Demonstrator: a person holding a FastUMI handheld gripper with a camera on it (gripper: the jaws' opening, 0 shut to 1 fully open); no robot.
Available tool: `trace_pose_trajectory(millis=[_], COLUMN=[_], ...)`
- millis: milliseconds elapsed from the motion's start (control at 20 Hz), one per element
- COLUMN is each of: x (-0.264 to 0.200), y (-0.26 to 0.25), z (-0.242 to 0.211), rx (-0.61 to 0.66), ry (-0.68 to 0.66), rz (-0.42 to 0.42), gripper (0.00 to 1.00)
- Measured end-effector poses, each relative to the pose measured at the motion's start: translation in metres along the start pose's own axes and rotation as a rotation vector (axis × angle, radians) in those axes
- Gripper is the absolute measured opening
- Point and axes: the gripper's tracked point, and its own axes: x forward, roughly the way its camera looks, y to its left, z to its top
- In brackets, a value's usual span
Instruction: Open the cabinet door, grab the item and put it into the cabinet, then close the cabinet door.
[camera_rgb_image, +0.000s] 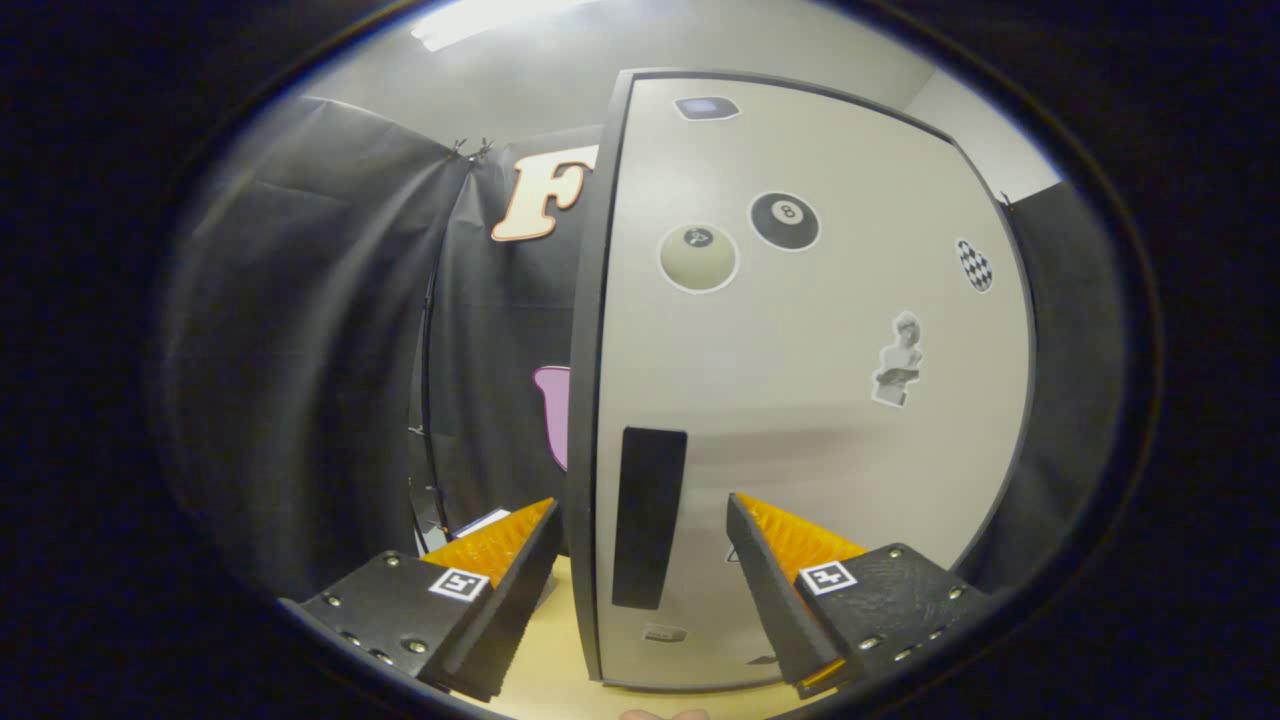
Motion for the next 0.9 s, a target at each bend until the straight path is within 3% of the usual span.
trace_pose_trajectory(millis=[250,550,650,850,900], x=[0.017,0.03,0.025,0.025,0.025], y=[0.001,0.002,-0.009,-0.007,-0.008], z=[-0.007,-0.012,-0.01,-0.011,-0.012], rx=[0.018,0.0,-0.009,-0.024,-0.022], ry=[0.026,0.018,0.003,0.006,0.013], rz=[-0.067,-0.101,-0.166,-0.159,-0.15], gripper=[0.95,0.71,0.55,0.23,0.23])
